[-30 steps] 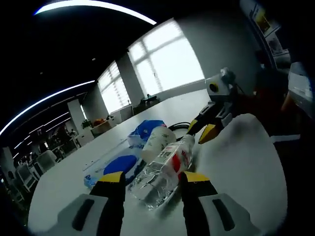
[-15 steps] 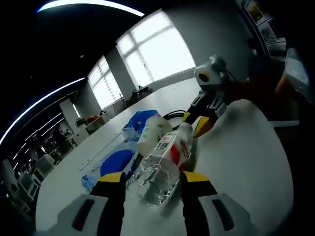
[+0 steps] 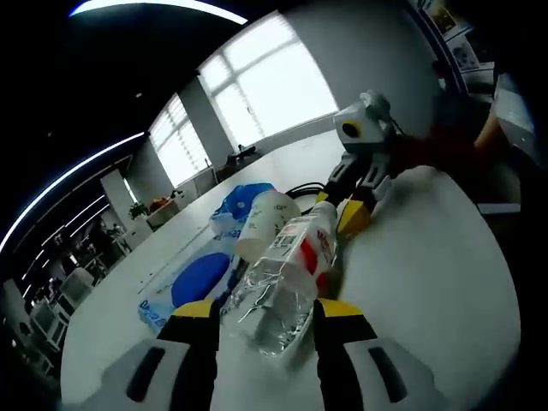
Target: Arrange the tabletop items into an orderly group along one side of the table until the central work area is clear of visible clutter.
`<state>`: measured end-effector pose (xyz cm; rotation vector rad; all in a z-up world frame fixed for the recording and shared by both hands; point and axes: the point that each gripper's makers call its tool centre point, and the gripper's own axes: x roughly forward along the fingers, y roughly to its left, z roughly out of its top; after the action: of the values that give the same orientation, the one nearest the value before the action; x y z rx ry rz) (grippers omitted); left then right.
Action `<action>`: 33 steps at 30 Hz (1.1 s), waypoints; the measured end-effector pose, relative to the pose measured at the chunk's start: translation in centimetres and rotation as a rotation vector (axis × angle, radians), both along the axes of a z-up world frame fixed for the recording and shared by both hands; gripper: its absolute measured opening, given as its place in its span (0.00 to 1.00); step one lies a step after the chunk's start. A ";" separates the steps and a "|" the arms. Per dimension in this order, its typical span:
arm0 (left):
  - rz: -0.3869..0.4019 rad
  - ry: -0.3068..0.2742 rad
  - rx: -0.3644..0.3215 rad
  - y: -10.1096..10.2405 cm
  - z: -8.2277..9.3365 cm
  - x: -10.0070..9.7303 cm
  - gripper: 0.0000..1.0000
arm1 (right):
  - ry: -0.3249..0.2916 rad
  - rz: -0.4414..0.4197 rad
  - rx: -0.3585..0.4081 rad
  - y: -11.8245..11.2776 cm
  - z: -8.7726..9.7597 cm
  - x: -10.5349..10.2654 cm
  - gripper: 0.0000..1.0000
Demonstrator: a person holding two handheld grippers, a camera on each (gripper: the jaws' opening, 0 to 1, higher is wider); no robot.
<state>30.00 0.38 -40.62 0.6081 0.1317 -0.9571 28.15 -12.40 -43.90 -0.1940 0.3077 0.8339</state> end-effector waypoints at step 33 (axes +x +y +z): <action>-0.035 -0.059 -0.011 0.6 -0.3 0.5 0.43 | -0.009 0.084 0.185 0.2 1.6 -0.2 0.22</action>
<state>30.50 0.94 -40.94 0.6292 0.0632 -0.9724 27.92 -12.18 -42.33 -0.0384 0.2141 0.9396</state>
